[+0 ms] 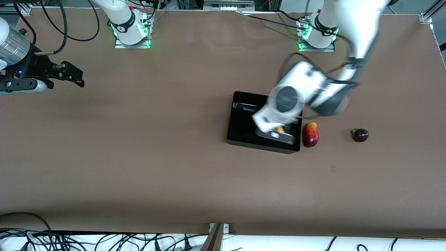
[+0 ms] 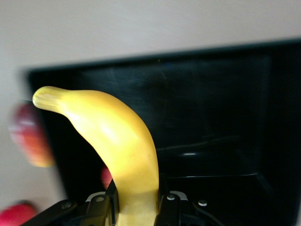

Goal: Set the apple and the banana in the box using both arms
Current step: 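Lower the banana into the box and open the left gripper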

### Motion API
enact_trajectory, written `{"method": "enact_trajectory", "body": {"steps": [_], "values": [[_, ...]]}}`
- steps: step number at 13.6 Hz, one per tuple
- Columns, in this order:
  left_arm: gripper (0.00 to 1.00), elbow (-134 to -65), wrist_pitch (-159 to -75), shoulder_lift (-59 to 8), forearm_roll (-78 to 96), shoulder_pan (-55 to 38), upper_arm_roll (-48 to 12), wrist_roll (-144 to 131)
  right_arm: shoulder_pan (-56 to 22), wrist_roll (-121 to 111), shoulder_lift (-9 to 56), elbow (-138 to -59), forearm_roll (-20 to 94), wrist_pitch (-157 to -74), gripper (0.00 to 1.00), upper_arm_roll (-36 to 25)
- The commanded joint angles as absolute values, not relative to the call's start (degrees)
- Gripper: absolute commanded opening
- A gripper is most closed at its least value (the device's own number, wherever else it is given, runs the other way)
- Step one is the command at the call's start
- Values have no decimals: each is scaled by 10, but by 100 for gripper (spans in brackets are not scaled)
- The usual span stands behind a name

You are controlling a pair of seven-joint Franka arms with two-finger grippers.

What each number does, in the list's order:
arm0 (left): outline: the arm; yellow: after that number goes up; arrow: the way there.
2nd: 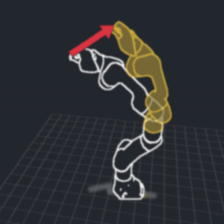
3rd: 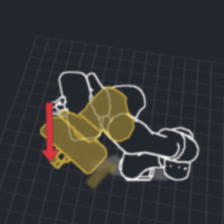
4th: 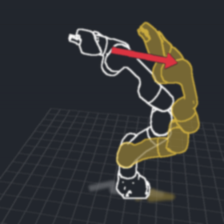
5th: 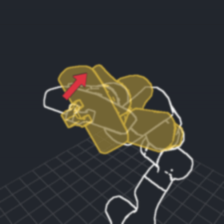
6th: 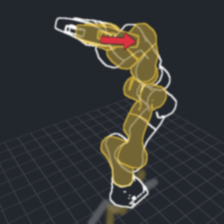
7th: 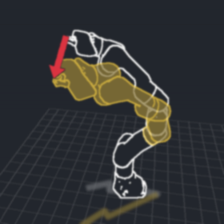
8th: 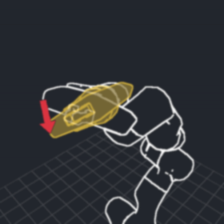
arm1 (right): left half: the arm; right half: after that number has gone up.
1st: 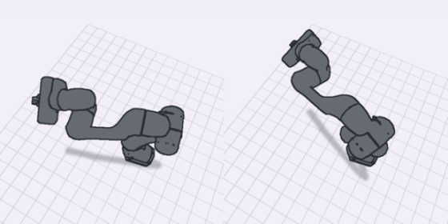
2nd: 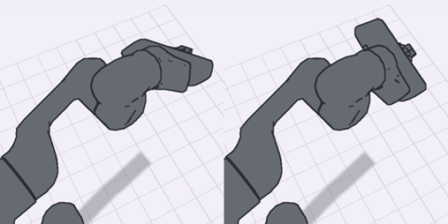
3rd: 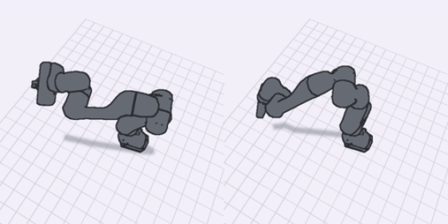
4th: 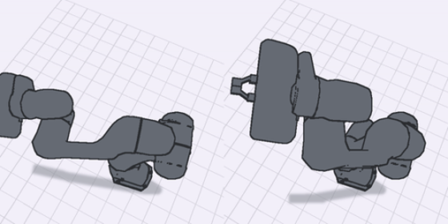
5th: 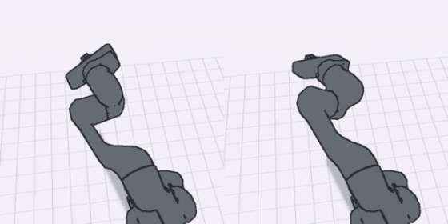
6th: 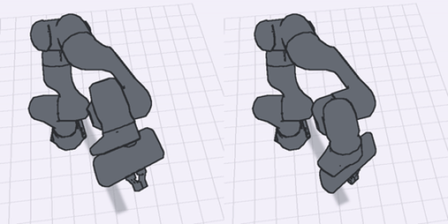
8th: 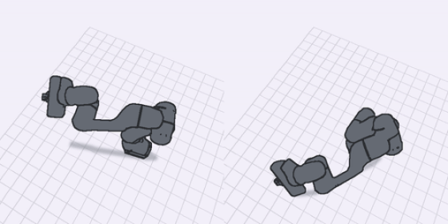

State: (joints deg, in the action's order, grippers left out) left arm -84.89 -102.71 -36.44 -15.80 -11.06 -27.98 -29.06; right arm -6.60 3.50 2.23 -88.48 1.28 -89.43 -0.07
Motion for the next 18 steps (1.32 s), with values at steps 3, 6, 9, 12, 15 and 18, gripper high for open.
{"method": "enact_trajectory", "body": {"steps": [3, 6, 9, 12, 15, 18], "values": [[0, -853, -1113, -427, -163, -137, -272, -311, -66, 39, 19, -882, 14, -895, 100, 1], [96, -850, -1116, -443, -162, -141, -270, -338, -66, 39, 19, -882, 14, -895, 100, 1], [100, -832, -1113, -425, -156, -114, -271, -345, -66, 39, 19, -882, 14, -895, 100, 1], [100, -816, -1064, -354, -156, -54, -272, -340, -66, 39, 19, -882, 14, -895, 100, 1], [100, -803, -1013, -291, -156, 3, -272, -338, -66, 39, 19, -882, 14, -895, 100, 1], [100, -758, -905, -234, -108, 26, -255, -232, -66, 39, 19, -882, 15, -895, 100, 1]]}}
